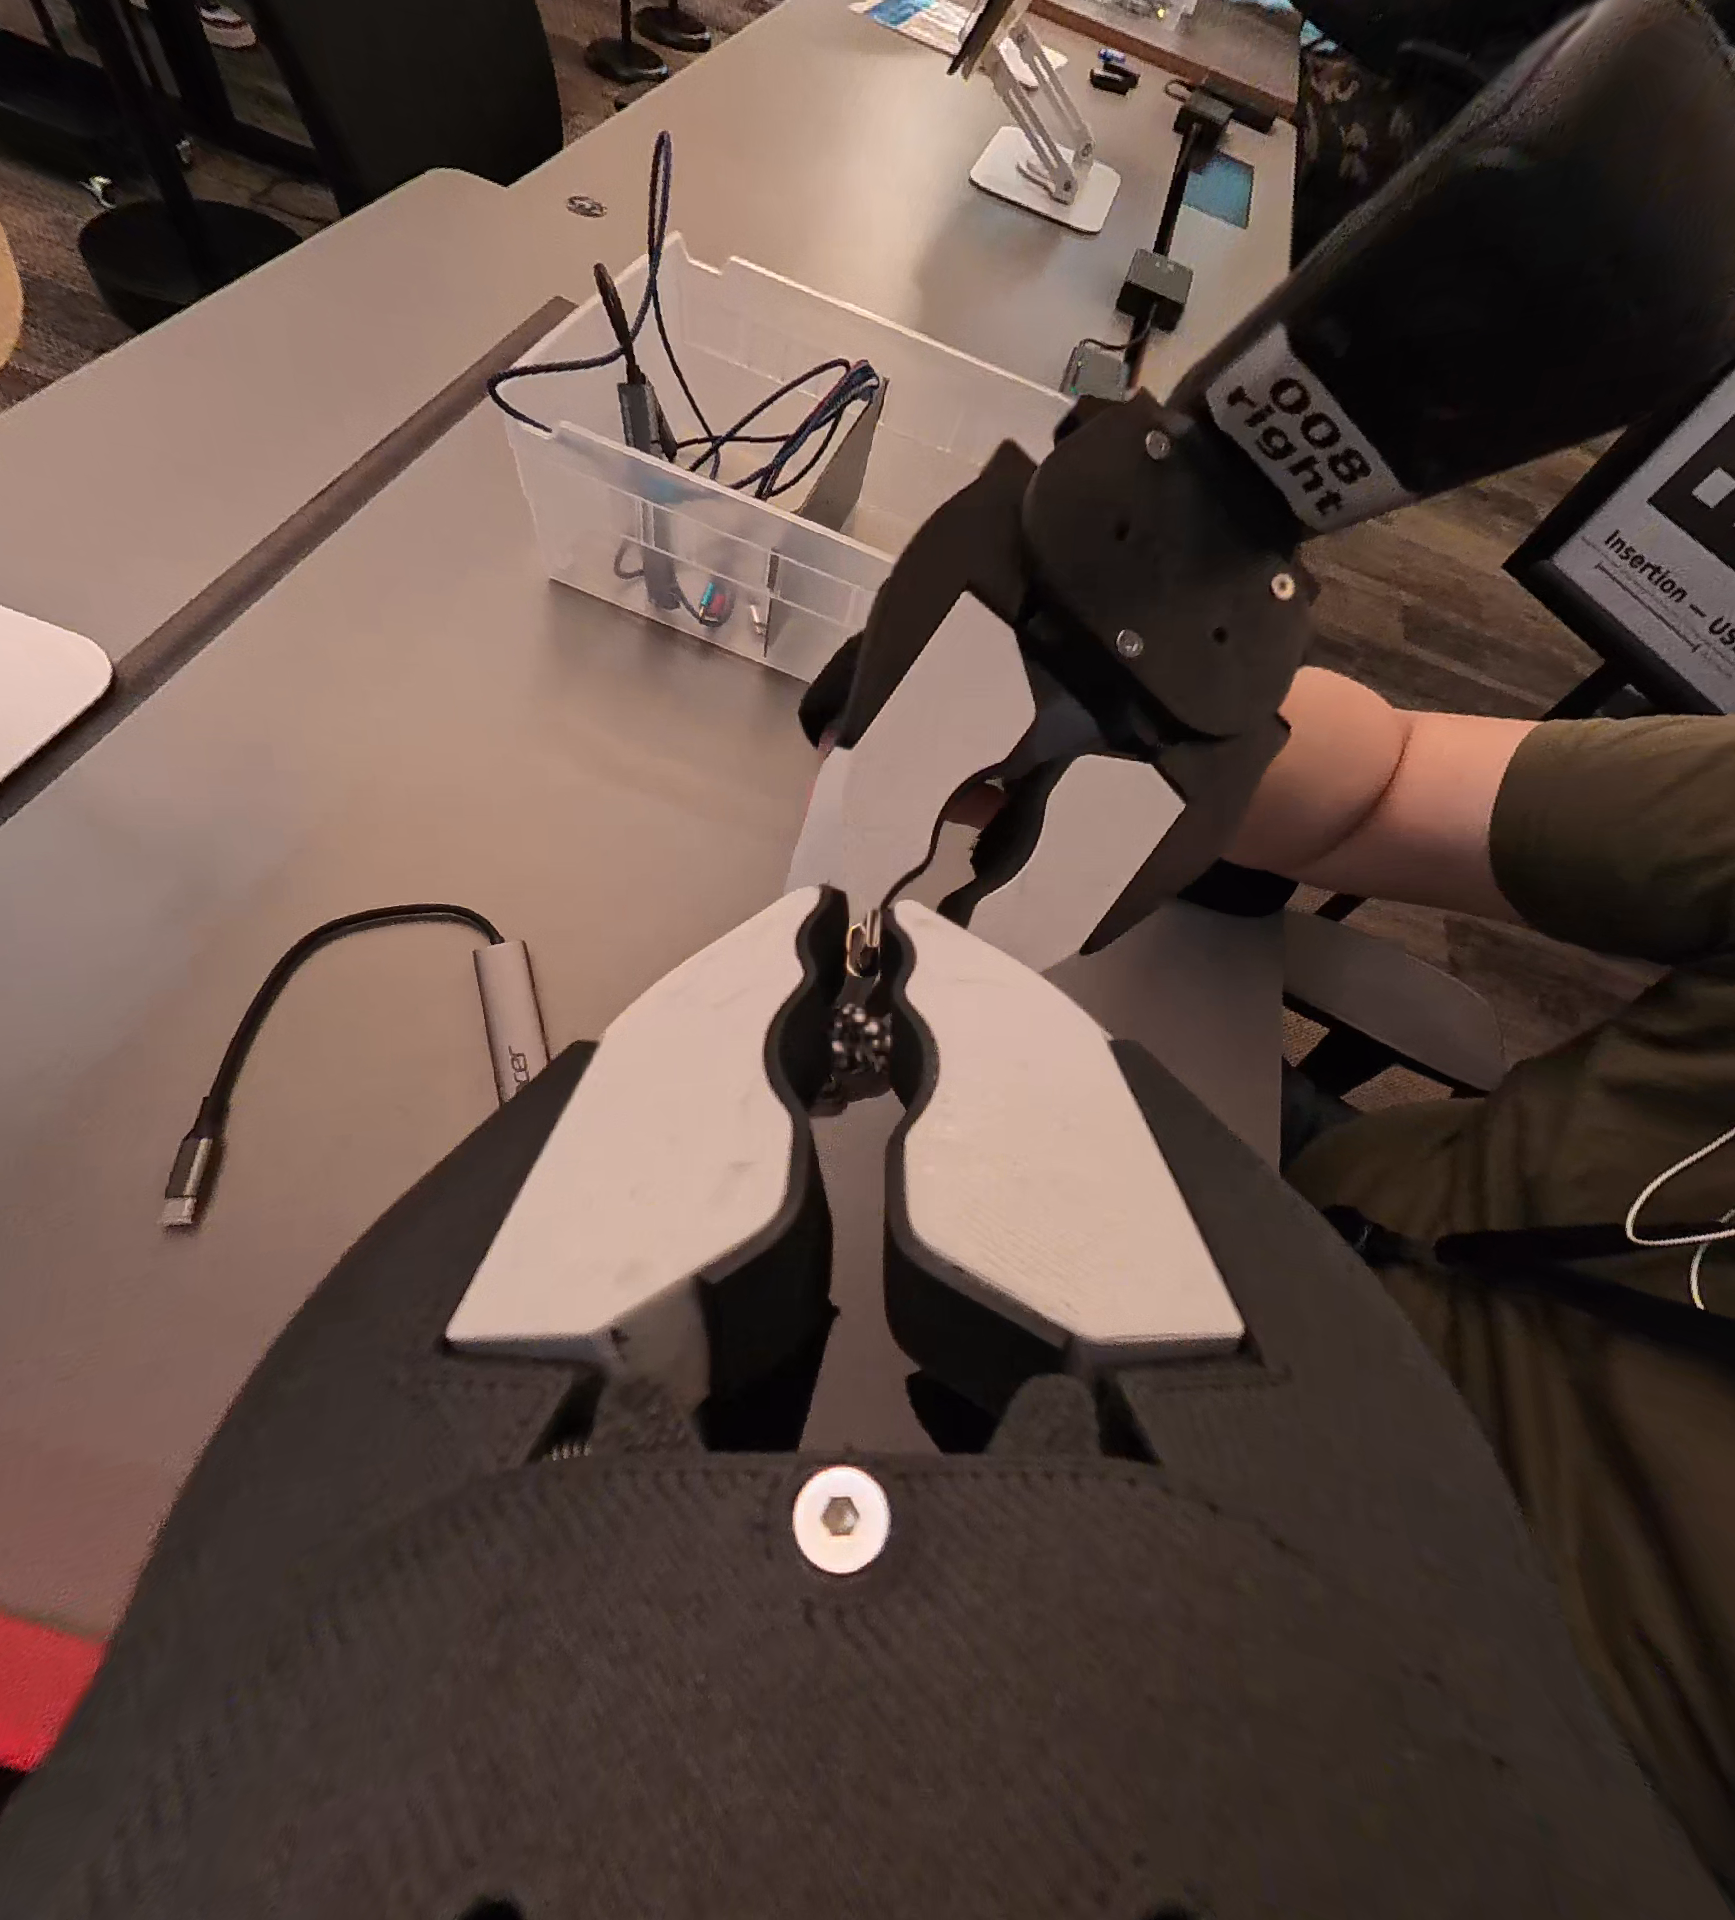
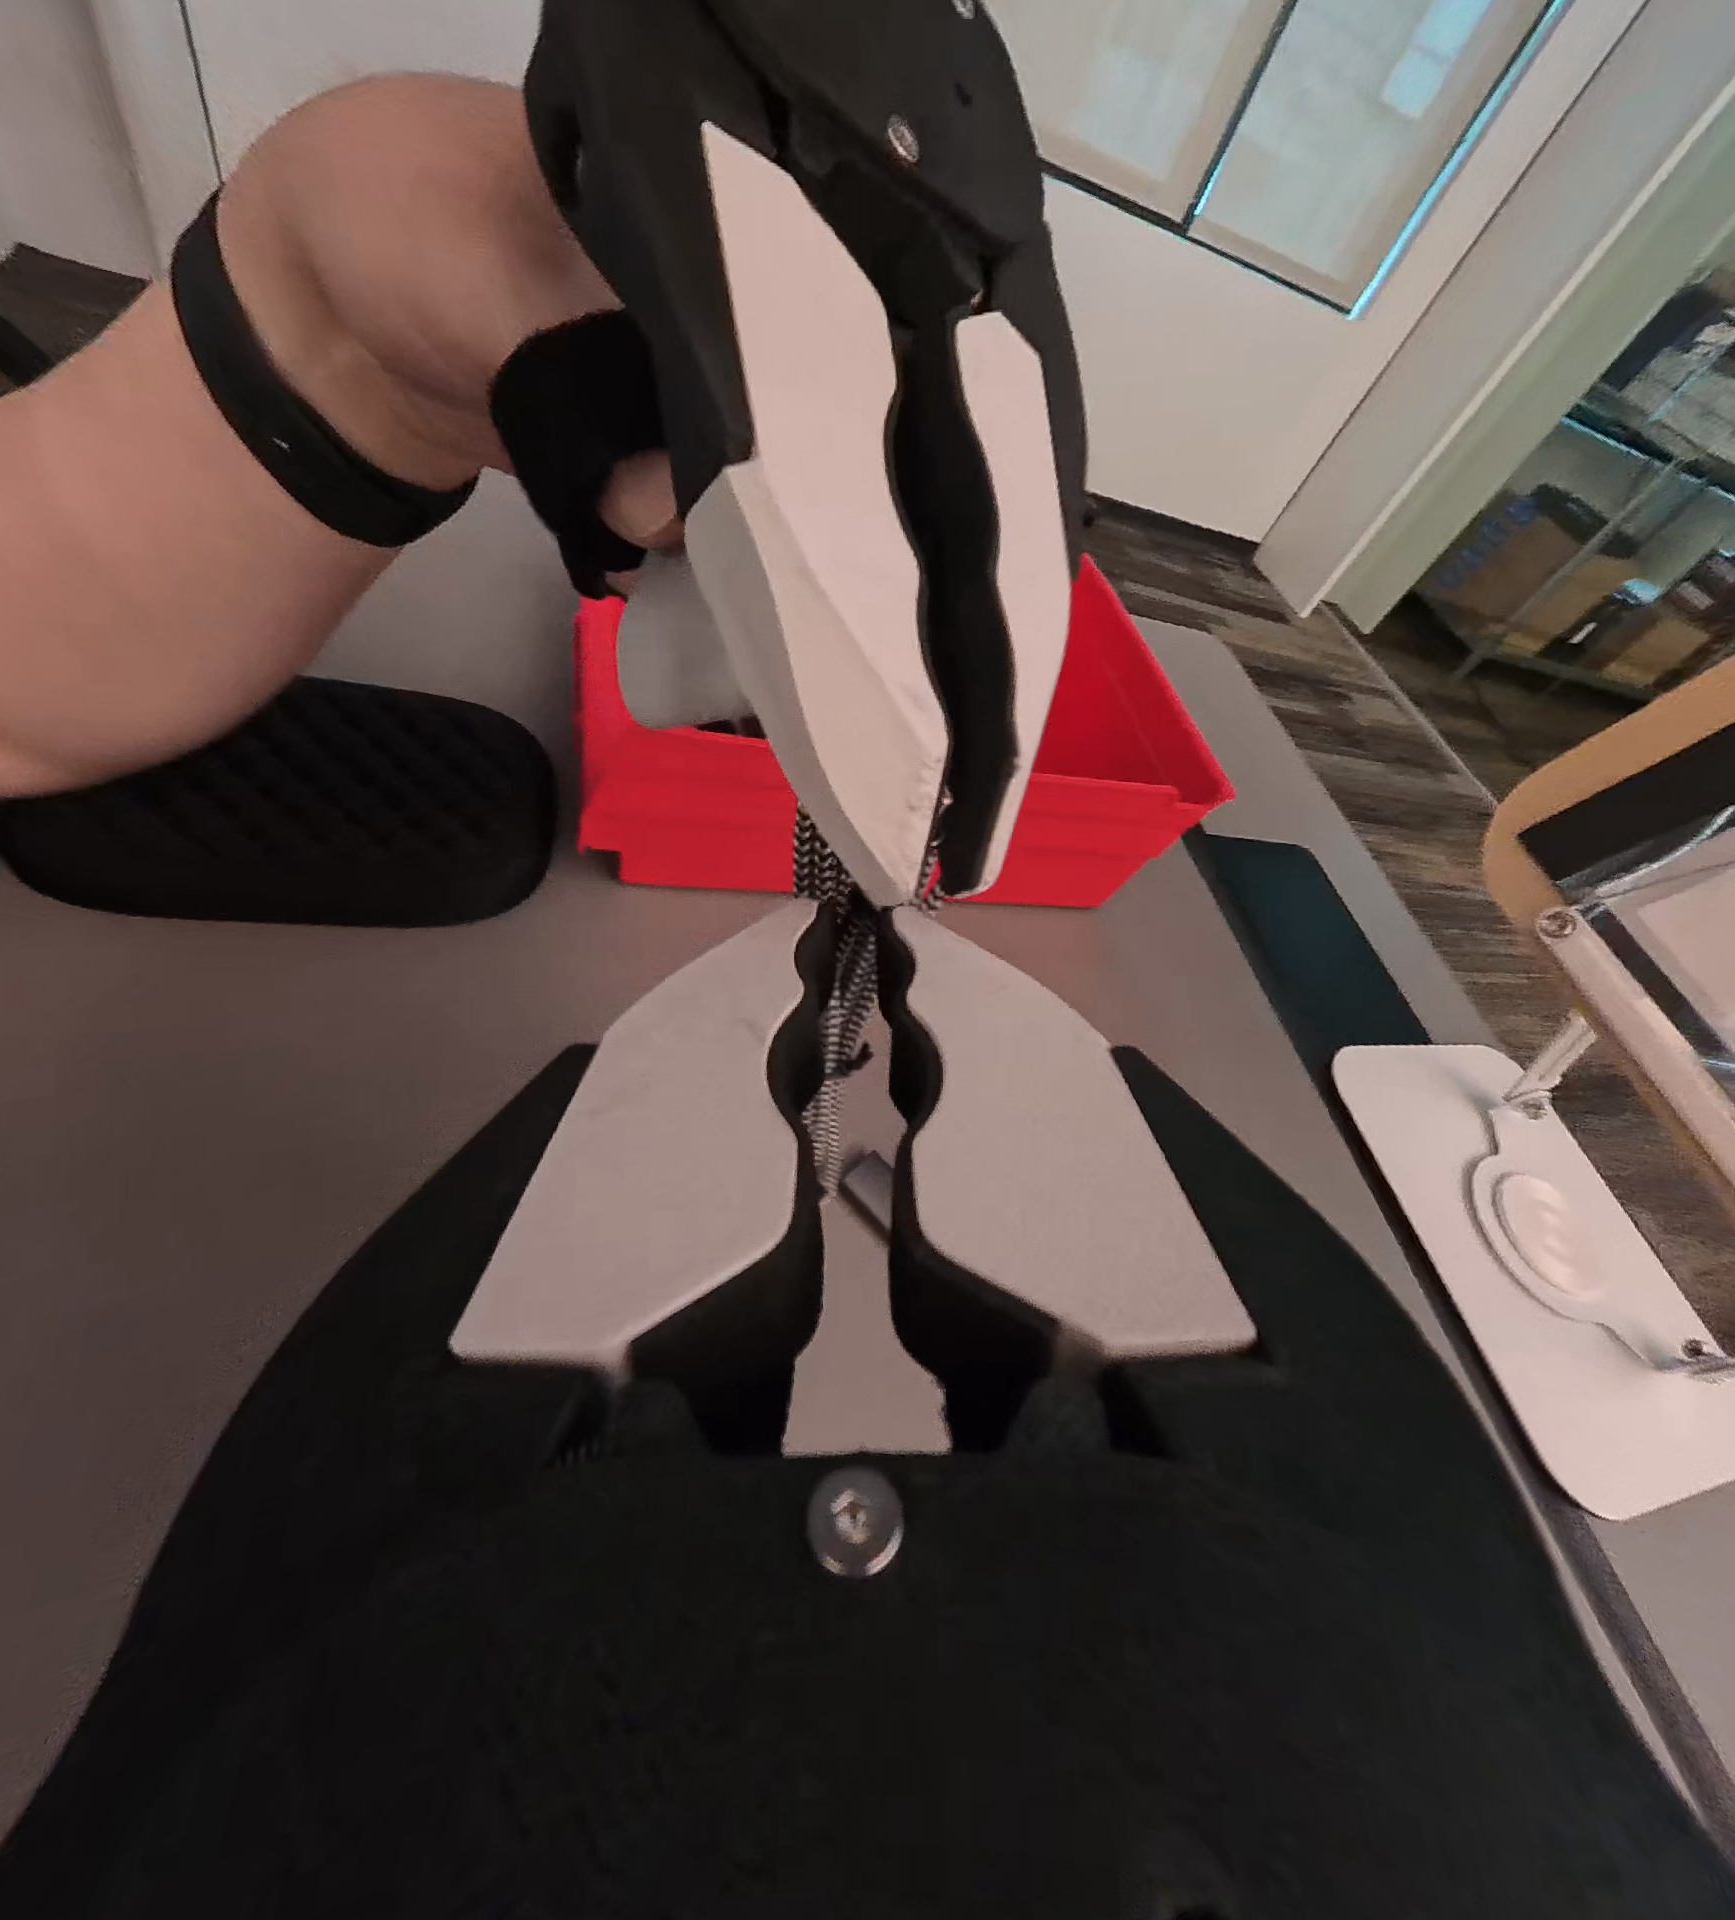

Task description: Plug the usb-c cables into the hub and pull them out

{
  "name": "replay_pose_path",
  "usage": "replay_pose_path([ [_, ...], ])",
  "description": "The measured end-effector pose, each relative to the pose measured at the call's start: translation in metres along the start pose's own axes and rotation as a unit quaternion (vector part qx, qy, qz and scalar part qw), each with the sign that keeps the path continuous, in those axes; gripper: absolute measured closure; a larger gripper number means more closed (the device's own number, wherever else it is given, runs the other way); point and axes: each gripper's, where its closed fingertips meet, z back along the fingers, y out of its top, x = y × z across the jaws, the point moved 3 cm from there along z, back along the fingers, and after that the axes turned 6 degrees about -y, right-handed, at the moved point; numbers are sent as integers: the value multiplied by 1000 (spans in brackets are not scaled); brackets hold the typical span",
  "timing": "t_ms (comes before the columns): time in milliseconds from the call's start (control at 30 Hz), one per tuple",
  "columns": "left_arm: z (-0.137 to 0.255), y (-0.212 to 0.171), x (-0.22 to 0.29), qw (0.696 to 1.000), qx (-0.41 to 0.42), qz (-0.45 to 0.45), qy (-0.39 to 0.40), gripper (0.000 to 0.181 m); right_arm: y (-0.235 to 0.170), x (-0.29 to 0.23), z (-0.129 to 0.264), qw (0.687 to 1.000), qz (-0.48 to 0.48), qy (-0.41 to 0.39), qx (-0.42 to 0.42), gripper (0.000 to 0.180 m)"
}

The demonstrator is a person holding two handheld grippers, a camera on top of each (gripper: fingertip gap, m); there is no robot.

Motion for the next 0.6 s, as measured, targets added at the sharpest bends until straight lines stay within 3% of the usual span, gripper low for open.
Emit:
replay_pose_path([
  [300, 11, 9, -2, 999, 43, 1, -2, 174, 5, 10, 1, 998, -59, -22, 20, 176],
  [433, 23, 10, -11, 998, 57, -8, 33, 142, 4, 17, 5, 998, -61, -30, 16, 176],
  [533, 15, 6, -9, 999, 42, -13, 17, 138, 4, 17, 7, 998, -64, -18, 15, 176],
  [600, 8, 4, -8, 999, 30, -28, 18, 147, 3, 14, 7, 998, -53, -11, 6, 177],
])
